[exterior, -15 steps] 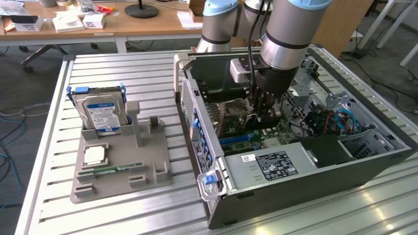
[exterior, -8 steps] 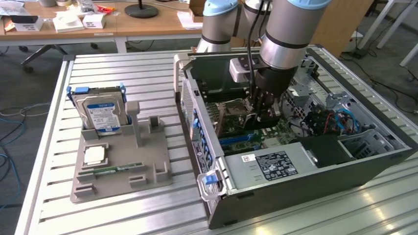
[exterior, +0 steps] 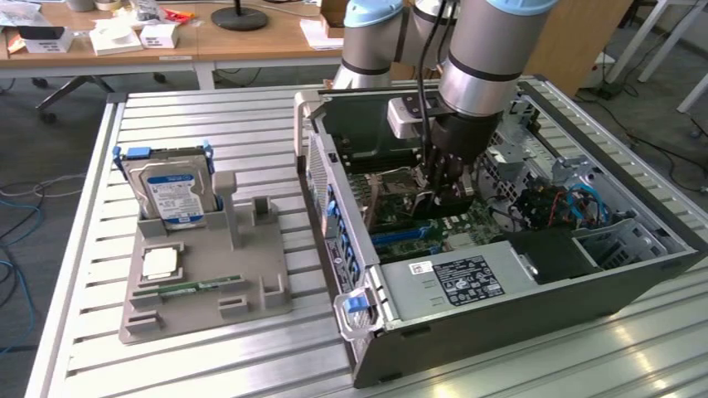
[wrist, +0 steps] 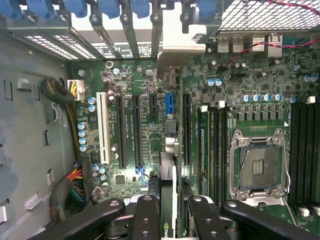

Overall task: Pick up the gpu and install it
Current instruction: 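Insert the gpu into the slot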

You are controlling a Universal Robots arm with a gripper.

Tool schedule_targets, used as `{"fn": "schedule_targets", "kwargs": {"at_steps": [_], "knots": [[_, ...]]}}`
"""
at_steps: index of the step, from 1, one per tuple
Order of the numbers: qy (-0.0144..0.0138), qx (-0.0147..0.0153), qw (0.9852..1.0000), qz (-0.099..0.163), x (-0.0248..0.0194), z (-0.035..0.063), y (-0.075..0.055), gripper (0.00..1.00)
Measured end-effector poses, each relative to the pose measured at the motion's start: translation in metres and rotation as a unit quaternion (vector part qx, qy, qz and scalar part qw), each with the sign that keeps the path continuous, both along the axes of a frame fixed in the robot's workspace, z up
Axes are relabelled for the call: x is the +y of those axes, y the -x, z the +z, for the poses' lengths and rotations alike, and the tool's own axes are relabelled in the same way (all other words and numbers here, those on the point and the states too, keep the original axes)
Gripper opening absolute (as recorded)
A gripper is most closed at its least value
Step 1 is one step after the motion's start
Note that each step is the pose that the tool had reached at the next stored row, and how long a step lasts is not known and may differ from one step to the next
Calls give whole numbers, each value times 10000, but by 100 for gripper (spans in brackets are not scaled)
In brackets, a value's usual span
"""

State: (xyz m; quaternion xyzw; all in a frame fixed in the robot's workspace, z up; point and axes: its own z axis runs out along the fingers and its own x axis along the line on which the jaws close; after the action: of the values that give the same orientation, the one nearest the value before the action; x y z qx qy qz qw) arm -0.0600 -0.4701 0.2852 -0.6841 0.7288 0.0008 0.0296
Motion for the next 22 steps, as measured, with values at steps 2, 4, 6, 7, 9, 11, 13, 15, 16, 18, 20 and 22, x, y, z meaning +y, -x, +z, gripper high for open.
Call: {"fn": "schedule_targets", "kwargs": {"at_steps": [2,4,6,7,9,11,13,15,16,18,20,22], "knots": [[0,0,10000,0,0,0,0,26],[0,0,10000,0,1,0,1,26],[0,0,10000,-2,11,0,8,26],[0,0,10000,-2,13,0,9,26],[0,0,10000,-2,13,0,9,26],[0,0,10000,-2,13,0,9,26],[0,0,10000,-3,23,-1,11,26],[0,0,10000,-2,32,-1,12,26],[0,0,10000,-2,32,-1,12,26],[0,0,10000,-2,32,-1,12,26],[-1,-1,10000,-2,33,-9,12,26],[1,0,10000,-2,32,-14,12,26]]}}
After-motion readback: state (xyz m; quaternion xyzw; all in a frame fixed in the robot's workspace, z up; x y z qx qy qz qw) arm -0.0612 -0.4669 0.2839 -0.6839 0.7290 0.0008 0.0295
